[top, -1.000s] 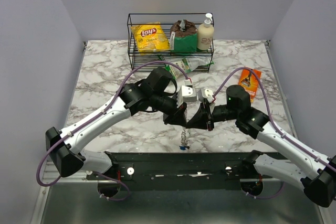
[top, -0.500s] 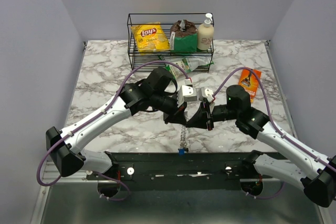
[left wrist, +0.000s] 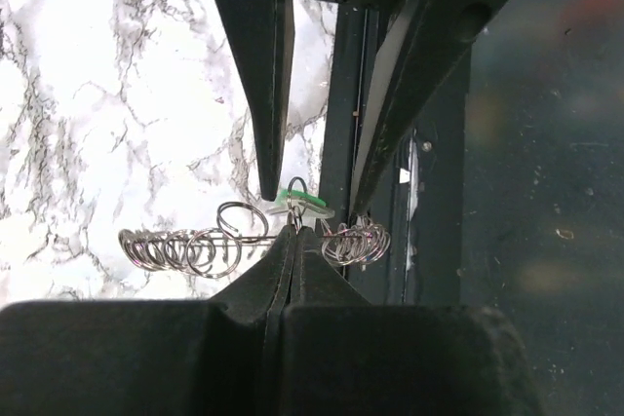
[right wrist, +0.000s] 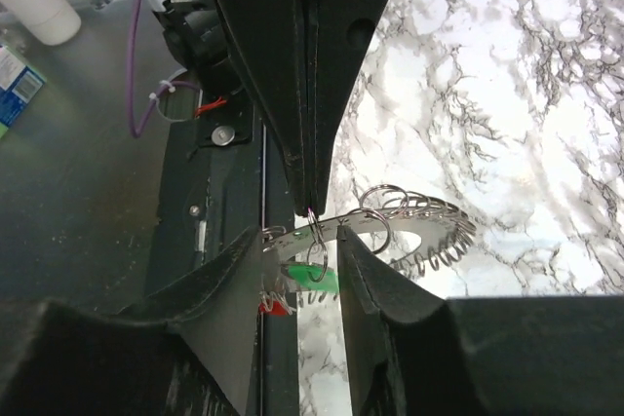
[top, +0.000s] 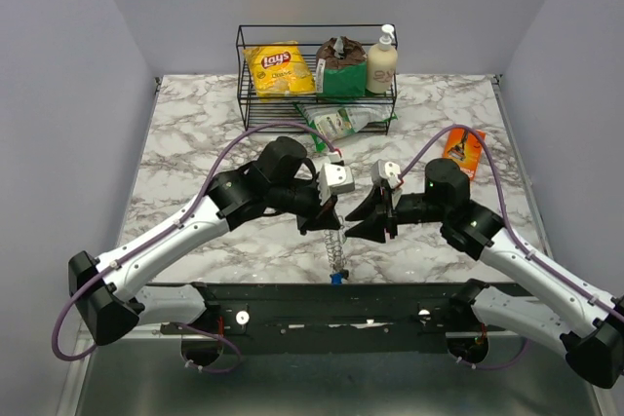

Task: Put the keys on the keyring

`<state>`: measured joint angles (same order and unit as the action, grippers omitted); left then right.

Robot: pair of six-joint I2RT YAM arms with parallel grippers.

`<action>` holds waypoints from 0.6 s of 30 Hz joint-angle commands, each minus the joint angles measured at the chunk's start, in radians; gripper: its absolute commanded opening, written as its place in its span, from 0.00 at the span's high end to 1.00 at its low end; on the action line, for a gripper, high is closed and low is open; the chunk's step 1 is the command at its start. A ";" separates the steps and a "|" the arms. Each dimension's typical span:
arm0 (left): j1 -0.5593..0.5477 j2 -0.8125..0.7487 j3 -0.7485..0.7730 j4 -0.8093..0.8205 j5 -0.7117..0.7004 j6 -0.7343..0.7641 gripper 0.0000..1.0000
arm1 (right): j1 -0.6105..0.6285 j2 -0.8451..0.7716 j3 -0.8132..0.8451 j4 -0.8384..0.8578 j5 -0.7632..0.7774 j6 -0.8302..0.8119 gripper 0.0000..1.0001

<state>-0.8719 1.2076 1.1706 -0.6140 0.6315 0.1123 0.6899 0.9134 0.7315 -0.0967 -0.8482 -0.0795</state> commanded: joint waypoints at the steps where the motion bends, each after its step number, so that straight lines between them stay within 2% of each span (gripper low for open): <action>1: 0.002 -0.065 -0.041 0.137 -0.042 -0.036 1.00 | 0.000 -0.021 0.002 0.026 0.040 0.006 0.48; 4: 0.004 -0.094 -0.075 0.186 -0.055 -0.048 1.00 | 0.000 -0.030 -0.003 0.028 0.060 0.009 0.38; 6: 0.005 -0.108 -0.098 0.207 -0.068 -0.056 1.00 | 0.000 -0.041 -0.004 0.032 0.073 0.014 0.36; 18: 0.013 -0.259 -0.271 0.445 -0.133 -0.098 1.00 | -0.001 -0.153 -0.020 0.072 0.245 0.076 0.30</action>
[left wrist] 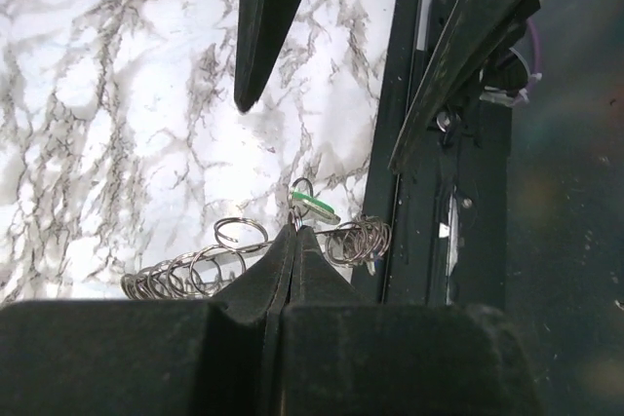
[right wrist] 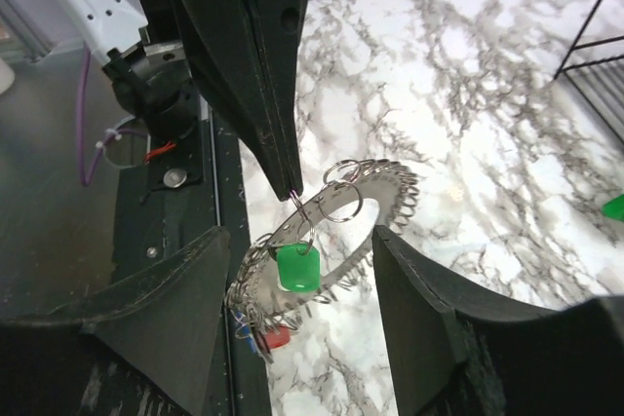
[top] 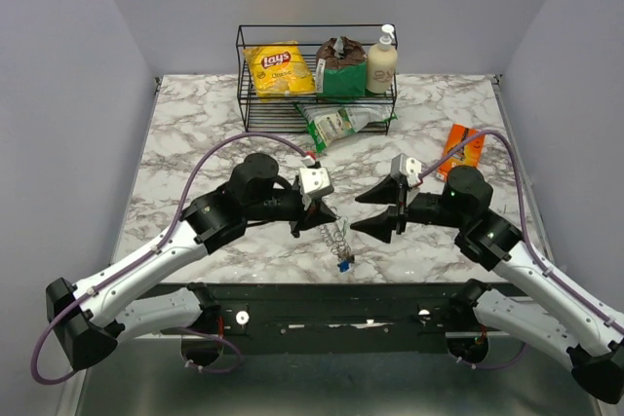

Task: Put the keys on the keyring

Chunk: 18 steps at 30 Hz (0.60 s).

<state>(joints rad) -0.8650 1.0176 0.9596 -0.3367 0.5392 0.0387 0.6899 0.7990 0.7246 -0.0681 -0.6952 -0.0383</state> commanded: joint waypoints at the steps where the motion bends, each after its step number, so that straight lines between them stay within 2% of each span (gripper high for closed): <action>1: 0.006 -0.100 -0.080 0.227 -0.044 -0.034 1.00 | -0.001 -0.041 -0.011 0.054 0.095 0.035 0.29; 10: 0.008 -0.269 -0.291 0.542 -0.120 -0.085 1.00 | -0.001 0.034 0.065 0.056 -0.009 0.109 0.29; 18: 0.008 -0.320 -0.412 0.745 -0.177 -0.146 1.00 | -0.001 0.060 0.117 0.059 -0.095 0.138 0.29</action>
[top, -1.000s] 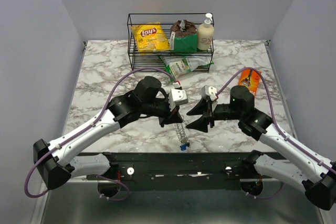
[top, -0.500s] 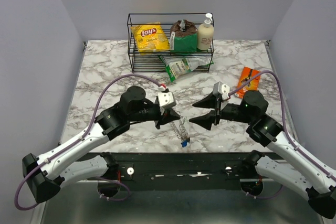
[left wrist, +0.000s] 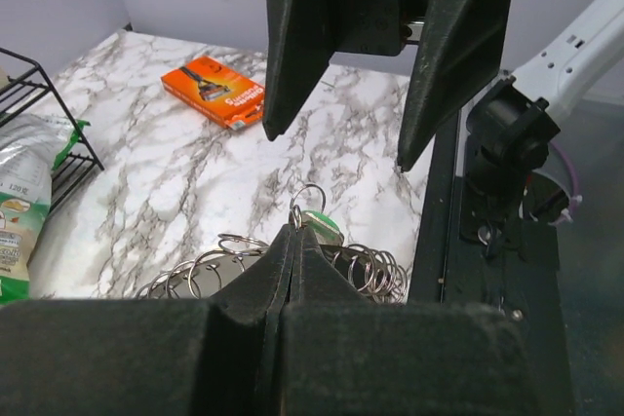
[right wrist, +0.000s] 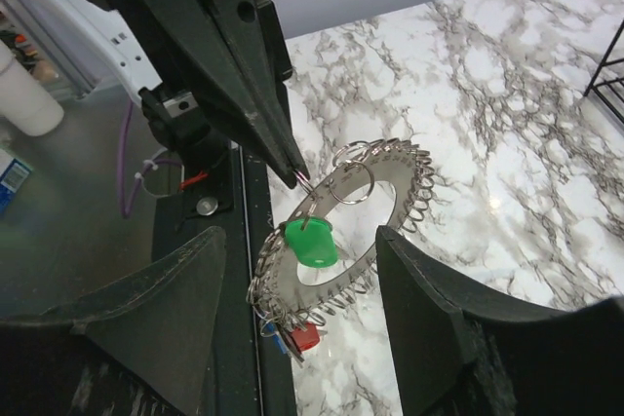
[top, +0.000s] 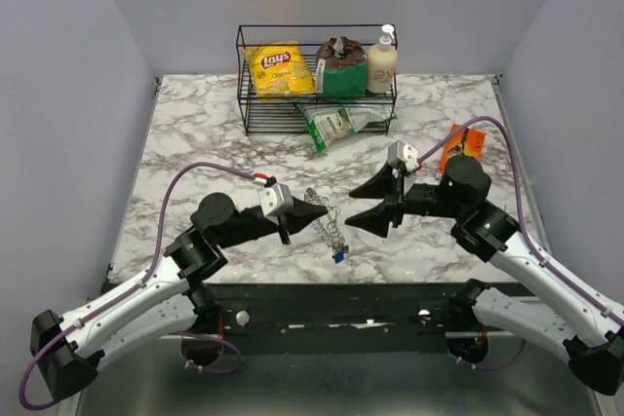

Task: Put the keys on the keyring

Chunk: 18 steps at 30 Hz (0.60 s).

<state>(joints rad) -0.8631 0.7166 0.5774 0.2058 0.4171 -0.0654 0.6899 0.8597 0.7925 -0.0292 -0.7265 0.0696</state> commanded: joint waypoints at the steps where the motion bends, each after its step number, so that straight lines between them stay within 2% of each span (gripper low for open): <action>1: 0.006 -0.017 -0.037 0.236 -0.055 -0.050 1.00 | -0.001 0.007 0.056 0.020 -0.070 0.032 0.29; 8: 0.006 -0.003 -0.088 0.366 -0.061 -0.063 1.00 | -0.001 0.044 0.093 0.020 -0.099 0.050 0.33; 18: 0.006 0.006 -0.100 0.386 -0.035 -0.063 1.00 | -0.001 0.087 0.111 0.020 -0.044 0.055 0.41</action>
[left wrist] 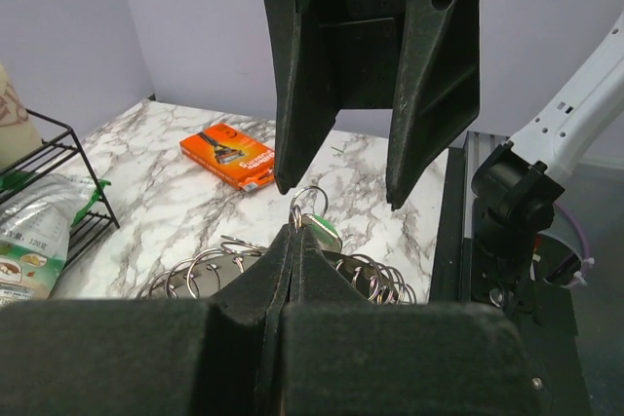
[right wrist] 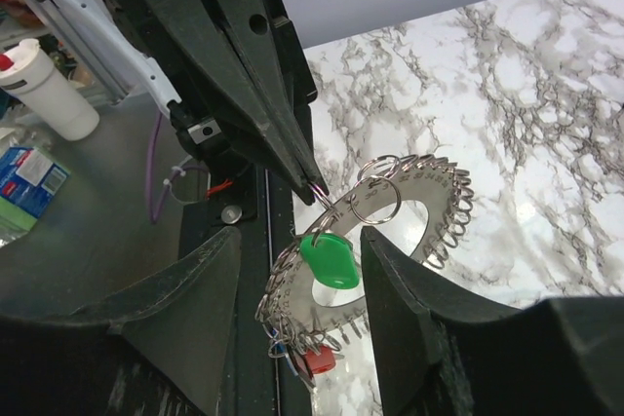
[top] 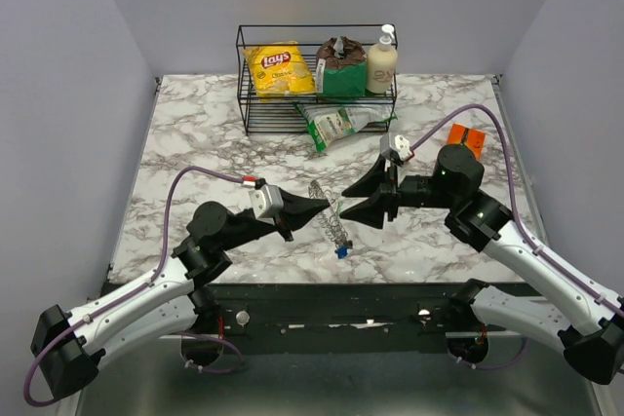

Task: Put the keys on the keyring

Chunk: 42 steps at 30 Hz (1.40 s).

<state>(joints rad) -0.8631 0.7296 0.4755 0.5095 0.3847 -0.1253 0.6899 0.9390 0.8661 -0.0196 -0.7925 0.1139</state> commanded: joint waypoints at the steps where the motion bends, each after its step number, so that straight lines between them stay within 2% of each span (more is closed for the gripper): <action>1: 0.006 -0.010 0.002 0.078 0.000 -0.002 1.00 | -0.001 0.012 0.037 0.010 0.022 0.010 0.41; 3: 0.006 -0.010 0.002 0.075 0.000 0.000 1.00 | -0.001 0.018 0.042 0.010 0.027 0.015 0.43; 7: 0.006 -0.012 0.002 0.070 0.008 0.001 1.00 | -0.001 0.027 0.045 0.010 0.032 0.020 0.52; 18: 0.004 -0.009 0.011 0.055 0.025 0.003 1.00 | -0.001 0.053 0.044 0.046 0.055 0.029 0.58; 21: 0.006 -0.009 0.014 0.050 0.026 0.001 1.00 | -0.001 0.057 0.040 0.049 0.059 0.027 0.63; 28: 0.006 -0.015 0.015 0.040 0.028 0.001 1.00 | -0.001 0.044 0.024 0.049 0.084 0.023 0.86; 42: 0.006 -0.015 0.018 0.044 0.033 0.001 1.00 | -0.001 0.044 -0.006 0.049 0.076 0.018 0.98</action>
<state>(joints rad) -0.8593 0.7296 0.4755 0.5064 0.3954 -0.1246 0.6899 0.9890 0.8795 0.0071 -0.7273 0.1383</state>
